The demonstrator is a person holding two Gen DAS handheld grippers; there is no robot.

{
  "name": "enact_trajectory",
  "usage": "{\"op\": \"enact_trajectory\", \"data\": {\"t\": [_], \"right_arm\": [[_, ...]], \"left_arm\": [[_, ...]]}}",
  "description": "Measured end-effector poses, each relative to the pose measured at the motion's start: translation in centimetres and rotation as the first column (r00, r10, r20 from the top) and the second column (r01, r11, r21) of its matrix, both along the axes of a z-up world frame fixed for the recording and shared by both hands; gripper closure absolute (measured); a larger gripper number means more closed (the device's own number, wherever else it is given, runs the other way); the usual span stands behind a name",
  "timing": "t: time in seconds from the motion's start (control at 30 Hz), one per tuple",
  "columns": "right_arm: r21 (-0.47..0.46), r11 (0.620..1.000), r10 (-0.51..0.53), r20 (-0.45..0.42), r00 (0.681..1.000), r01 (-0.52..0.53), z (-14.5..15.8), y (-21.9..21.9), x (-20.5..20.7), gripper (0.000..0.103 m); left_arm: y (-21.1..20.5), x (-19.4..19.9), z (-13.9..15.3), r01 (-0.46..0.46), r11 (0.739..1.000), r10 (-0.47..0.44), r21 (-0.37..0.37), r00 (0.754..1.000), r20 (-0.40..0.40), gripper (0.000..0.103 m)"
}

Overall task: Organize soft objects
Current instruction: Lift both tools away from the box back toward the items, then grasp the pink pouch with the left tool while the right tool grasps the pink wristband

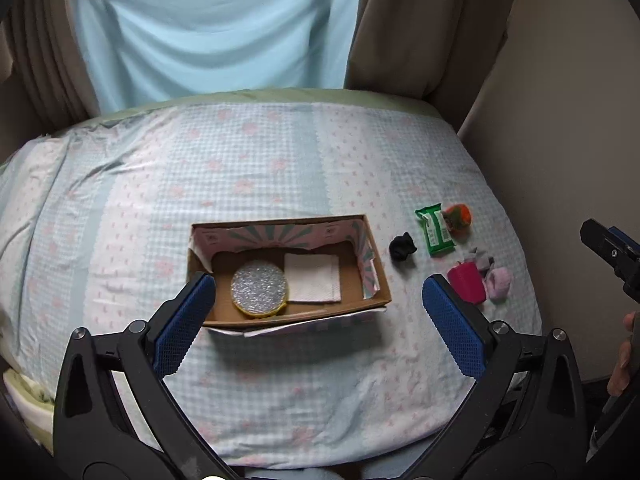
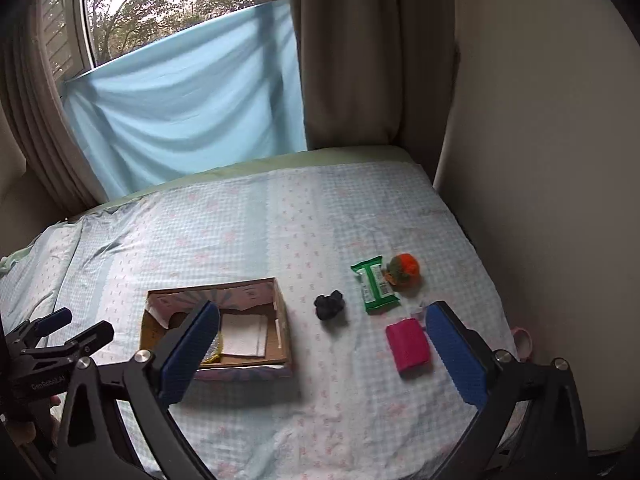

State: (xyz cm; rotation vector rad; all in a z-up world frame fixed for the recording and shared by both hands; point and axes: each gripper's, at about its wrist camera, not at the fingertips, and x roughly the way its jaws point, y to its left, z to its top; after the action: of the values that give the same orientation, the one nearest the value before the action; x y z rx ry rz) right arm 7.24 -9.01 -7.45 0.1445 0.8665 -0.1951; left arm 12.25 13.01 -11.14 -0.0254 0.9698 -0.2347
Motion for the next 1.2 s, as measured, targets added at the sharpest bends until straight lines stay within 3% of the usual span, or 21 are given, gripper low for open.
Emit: {"op": "enact_trajectory", "data": {"t": [0.27, 0.47, 0.67, 0.9, 1.07, 1.2], "right_arm": [[0.006, 1.000, -0.028, 0.003, 1.000, 0.028, -2.8, -11.0, -0.3, 0.000], [0.004, 1.000, -0.028, -0.035, 0.999, 0.028, -8.0, -18.2, 0.7, 0.000], [0.008, 0.998, -0.064, -0.088, 0.994, 0.065, -14.0, -23.2, 1.1, 0.000], [0.026, 0.995, -0.091, -0.193, 0.977, 0.098, -21.2, -26.1, 0.6, 0.000], [0.050, 0.996, -0.064, -0.264, 0.962, 0.079, -25.8, -26.4, 0.6, 0.000], [0.080, 0.995, -0.037, -0.306, 0.951, 0.065, -28.8, -26.3, 1.0, 0.000]], "left_arm": [[-10.8, 1.0, -2.8, -0.029, 0.999, 0.028, -0.033, 0.998, -0.047, 0.000], [-18.8, 2.4, -8.1, -0.044, 0.996, 0.033, -0.080, 0.990, -0.135, 0.000], [-25.7, 4.8, -14.7, -0.007, 0.995, -0.018, -0.096, 0.966, -0.259, 0.000], [-31.5, 6.9, -23.1, 0.041, 0.994, -0.079, -0.100, 0.903, -0.423, 0.000], [-34.3, 7.9, -29.0, 0.046, 0.994, -0.094, -0.102, 0.837, -0.538, 0.000], [-35.6, 8.6, -32.0, 0.044, 0.995, -0.089, -0.090, 0.808, -0.582, 0.000]]}}
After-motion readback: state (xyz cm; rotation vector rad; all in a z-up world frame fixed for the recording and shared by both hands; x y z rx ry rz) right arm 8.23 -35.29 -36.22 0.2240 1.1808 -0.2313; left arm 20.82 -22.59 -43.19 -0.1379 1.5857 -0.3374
